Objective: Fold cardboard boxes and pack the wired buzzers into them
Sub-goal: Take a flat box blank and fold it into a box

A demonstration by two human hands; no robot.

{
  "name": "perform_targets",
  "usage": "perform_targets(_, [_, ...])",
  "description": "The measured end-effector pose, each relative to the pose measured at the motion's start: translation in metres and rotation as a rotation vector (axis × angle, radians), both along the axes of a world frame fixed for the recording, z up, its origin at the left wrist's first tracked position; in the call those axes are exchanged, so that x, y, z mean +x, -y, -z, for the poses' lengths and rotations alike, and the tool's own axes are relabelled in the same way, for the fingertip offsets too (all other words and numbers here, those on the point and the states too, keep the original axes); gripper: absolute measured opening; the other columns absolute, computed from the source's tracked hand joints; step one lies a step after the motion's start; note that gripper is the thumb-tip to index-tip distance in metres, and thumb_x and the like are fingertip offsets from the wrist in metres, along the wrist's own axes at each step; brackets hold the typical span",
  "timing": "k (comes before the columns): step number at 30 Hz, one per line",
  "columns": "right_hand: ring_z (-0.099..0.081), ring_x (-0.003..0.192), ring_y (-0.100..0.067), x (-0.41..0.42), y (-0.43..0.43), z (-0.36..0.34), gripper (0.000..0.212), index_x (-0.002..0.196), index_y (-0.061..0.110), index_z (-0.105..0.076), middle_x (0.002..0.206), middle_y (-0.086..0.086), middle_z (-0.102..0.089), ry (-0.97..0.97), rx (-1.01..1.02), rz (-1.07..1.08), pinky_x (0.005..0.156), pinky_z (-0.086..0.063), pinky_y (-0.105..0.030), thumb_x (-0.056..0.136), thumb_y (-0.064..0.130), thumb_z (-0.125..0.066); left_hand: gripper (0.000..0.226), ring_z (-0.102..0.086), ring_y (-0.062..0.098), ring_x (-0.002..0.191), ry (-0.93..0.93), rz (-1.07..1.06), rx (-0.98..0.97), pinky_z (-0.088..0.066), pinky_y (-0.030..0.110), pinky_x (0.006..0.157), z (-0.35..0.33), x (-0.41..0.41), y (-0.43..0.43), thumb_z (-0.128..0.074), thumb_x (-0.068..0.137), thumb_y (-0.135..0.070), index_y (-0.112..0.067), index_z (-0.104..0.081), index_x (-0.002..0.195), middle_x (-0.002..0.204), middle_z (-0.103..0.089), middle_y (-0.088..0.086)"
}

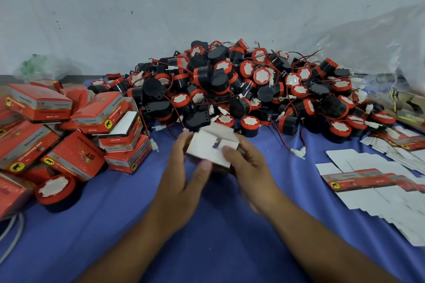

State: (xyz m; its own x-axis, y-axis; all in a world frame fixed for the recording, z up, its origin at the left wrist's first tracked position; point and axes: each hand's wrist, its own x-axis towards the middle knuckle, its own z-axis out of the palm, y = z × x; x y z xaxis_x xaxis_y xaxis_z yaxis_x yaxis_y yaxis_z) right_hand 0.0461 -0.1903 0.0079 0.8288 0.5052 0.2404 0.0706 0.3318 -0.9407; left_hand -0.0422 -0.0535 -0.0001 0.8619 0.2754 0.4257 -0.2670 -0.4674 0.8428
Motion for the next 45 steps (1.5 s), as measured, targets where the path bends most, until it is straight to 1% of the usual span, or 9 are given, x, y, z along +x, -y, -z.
perform_targets(4, [-0.065,0.106,-0.026,0.001,0.001,0.003,0.032,0.127,0.025,-0.067,0.117,-0.006,-0.072,0.035,-0.036,0.014,0.091,-0.052,-0.044,0.101,0.013,-0.055,0.084,-0.017,-0.008,0.143,0.043,-0.103,0.281,-0.016,0.000,0.106,0.002,0.000,0.010,-0.063,0.083,-0.060,-0.032,-0.021,0.151,0.159,-0.022,-0.012])
perform_targets(10, [-0.065,0.096,-0.027,-0.005,0.003,0.005,0.034,0.124,0.036,-0.062,0.111,-0.007,-0.069,0.181,-0.233,-0.069,0.088,-0.056,-0.043,0.095,0.051,-0.055,0.068,-0.041,0.008,0.132,0.173,-0.204,0.430,-0.027,0.003,0.104,-0.003,0.000,-0.008,-0.072,0.078,-0.045,-0.007,-0.057,0.132,0.144,-0.046,0.006])
perform_targets(14, [-0.063,0.093,-0.020,-0.002,0.007,-0.003,0.061,0.106,0.024,-0.061,0.102,-0.003,-0.067,0.159,-0.289,-0.012,0.087,-0.054,-0.037,0.086,0.078,-0.044,0.062,-0.048,0.019,0.132,0.198,-0.160,0.507,-0.039,0.017,0.105,-0.002,0.001,-0.005,-0.077,0.075,-0.032,-0.006,-0.061,0.129,0.142,-0.050,0.010])
perform_targets(16, [-0.064,0.086,-0.006,0.001,0.008,-0.007,0.044,0.096,0.033,-0.060,0.092,0.011,-0.067,0.202,-0.297,0.018,0.075,-0.053,-0.028,0.079,0.073,-0.059,0.062,-0.051,0.026,0.131,0.240,-0.153,0.573,-0.046,0.033,0.105,-0.001,0.002,-0.001,-0.078,0.076,-0.029,-0.002,-0.061,0.129,0.141,-0.051,0.014])
perform_targets(19, [-0.066,0.104,-0.007,0.001,0.012,-0.010,0.030,0.107,0.045,-0.059,0.112,0.017,-0.068,0.307,-0.350,0.018,0.081,-0.057,-0.028,0.081,0.051,-0.074,0.066,-0.052,0.030,0.130,0.268,-0.167,0.621,-0.048,0.038,0.104,-0.003,0.003,0.002,-0.079,0.076,-0.027,0.002,-0.058,0.132,0.140,-0.053,0.016])
perform_targets(26, [-0.055,0.120,0.009,-0.002,0.011,-0.003,0.047,0.141,0.030,-0.054,0.129,0.023,-0.063,0.459,-0.432,0.158,0.097,-0.048,-0.017,0.096,0.030,-0.066,0.085,-0.038,0.001,0.132,0.207,-0.147,0.474,-0.027,0.009,0.109,-0.009,-0.001,0.007,-0.085,0.070,-0.024,0.000,-0.046,0.142,0.142,-0.046,-0.003])
perform_targets(37, [-0.065,0.086,-0.004,-0.003,0.015,-0.002,0.035,0.138,0.030,-0.054,0.094,0.011,-0.072,0.588,-0.497,0.206,0.071,-0.050,-0.017,0.104,0.025,-0.050,0.079,-0.045,0.015,0.132,0.262,-0.161,0.544,-0.031,0.018,0.112,-0.007,0.001,0.007,-0.079,0.073,-0.027,0.003,-0.048,0.139,0.142,-0.052,0.007])
perform_targets(40, [-0.062,0.106,0.002,-0.002,0.014,-0.004,0.041,0.144,0.026,-0.050,0.116,0.012,-0.070,0.587,-0.510,0.171,0.086,-0.047,-0.014,0.104,0.030,-0.047,0.079,-0.046,0.018,0.132,0.274,-0.174,0.557,-0.032,0.020,0.113,-0.005,0.001,0.005,-0.079,0.074,-0.028,0.003,-0.048,0.139,0.142,-0.052,0.009])
perform_targets(45, [-0.037,0.136,-0.003,-0.009,0.004,-0.005,0.060,0.156,0.031,-0.012,0.148,0.007,-0.039,0.661,-0.600,0.108,0.113,-0.030,-0.019,0.102,0.040,-0.036,0.075,-0.051,0.025,0.130,0.305,-0.224,0.615,-0.042,0.035,0.108,-0.002,0.003,0.008,-0.081,0.073,-0.027,0.005,-0.051,0.135,0.139,-0.056,0.015])
